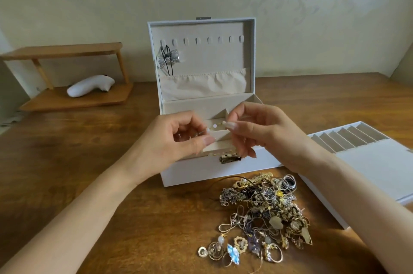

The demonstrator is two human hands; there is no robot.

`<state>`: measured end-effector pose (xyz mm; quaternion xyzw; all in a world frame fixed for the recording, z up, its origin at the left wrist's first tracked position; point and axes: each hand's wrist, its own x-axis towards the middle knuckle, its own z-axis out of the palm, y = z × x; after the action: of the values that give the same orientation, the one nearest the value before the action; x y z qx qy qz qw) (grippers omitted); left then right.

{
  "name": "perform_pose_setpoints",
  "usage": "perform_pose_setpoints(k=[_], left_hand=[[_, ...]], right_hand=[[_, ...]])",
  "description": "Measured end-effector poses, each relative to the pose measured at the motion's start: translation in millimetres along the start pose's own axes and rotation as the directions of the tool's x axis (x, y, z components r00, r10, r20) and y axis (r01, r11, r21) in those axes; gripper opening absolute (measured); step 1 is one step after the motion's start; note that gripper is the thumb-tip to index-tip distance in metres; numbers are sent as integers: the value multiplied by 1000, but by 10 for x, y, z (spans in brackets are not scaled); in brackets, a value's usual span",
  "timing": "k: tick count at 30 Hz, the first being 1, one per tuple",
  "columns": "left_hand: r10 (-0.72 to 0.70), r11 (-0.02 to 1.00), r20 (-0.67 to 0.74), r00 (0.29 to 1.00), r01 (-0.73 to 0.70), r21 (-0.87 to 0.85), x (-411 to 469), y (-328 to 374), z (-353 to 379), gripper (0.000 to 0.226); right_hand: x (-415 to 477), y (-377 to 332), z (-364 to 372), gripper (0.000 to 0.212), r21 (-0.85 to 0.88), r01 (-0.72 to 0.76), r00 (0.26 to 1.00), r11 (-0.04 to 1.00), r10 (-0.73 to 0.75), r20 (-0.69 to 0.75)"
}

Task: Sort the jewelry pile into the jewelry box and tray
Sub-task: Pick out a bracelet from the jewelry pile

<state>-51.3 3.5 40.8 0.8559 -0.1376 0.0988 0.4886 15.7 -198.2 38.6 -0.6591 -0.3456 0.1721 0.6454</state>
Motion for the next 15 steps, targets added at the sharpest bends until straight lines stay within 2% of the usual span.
perform_pose_setpoints(k=[3,5,6,8,11,13,15], left_hand=[[9,1000,-59,998,-8,30,25,-29,-55,12],[-4,1000,-160,987,8,24,80,-61,-92,16],[-1,998,-218,976,16,68,132,-93,-119,16],[41,965,-321,946,46,259,285,-176,-189,12],[91,806,-443,892,195,559,504,-268,-275,6],[124,615,-393,911,241,751,598,-329,-281,4],[94,431,-292,952,225,874,643,-360,-266,8]], right_hand=[[-9,-8,-3,13,-26,-30,997,999,28,-74],[41,-51,17,12,-74,-27,993,997,19,-119],[110,-72,21,10,-119,-9,989,993,-9,-149],[351,-89,29,5,-280,23,968,960,-91,-232],[829,17,60,5,-466,-36,950,884,-114,-290],[1097,150,91,4,-502,-122,960,856,-27,-280],[1269,276,126,6,-554,-201,967,807,75,-242]])
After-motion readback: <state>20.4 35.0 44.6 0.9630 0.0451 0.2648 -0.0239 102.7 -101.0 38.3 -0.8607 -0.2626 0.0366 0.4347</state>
